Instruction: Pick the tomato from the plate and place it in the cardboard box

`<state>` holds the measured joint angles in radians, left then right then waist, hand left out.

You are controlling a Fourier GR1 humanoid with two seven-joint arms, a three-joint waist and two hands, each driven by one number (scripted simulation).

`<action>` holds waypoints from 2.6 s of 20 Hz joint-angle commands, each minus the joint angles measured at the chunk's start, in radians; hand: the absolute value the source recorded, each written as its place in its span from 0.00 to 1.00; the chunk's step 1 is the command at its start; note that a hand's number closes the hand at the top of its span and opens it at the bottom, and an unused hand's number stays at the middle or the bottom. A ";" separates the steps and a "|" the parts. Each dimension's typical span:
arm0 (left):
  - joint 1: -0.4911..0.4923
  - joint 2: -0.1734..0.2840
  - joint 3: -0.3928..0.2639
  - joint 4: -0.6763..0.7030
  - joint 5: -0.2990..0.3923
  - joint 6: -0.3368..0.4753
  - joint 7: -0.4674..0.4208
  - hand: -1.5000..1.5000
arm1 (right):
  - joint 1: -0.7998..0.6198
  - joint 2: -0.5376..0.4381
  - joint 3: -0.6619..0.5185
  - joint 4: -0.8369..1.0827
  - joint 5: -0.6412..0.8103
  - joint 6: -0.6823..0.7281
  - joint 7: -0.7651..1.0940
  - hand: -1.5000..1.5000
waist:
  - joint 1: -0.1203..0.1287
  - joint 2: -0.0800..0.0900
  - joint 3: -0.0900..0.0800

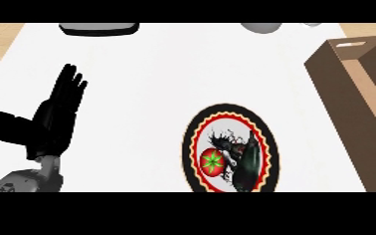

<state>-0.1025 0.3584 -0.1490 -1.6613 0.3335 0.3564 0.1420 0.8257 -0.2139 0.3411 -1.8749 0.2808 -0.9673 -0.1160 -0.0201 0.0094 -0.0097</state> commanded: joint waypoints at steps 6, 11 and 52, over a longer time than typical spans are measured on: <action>-0.023 -0.007 -0.012 -0.016 0.012 -0.028 0.013 0.50 | 0.301 -0.112 0.247 -0.305 0.254 0.140 0.339 0.00 | 0.057 0.021 -0.001; -0.040 -0.007 -0.017 -0.001 0.002 -0.040 0.015 0.50 | 0.268 -0.092 0.300 -0.498 0.473 0.260 0.556 0.00 | 0.069 0.019 0.002; -0.037 -0.056 0.050 0.049 -0.037 -0.081 0.020 0.50 | -0.587 0.209 0.360 -0.136 0.822 0.565 1.452 0.00 | 0.023 -0.004 0.009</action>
<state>-0.1062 0.3030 -0.1066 -1.6407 0.3047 0.2756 0.1501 0.3179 -0.0892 0.7468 -2.1366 1.0685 -0.3818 1.1636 0.0095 0.0038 -0.0010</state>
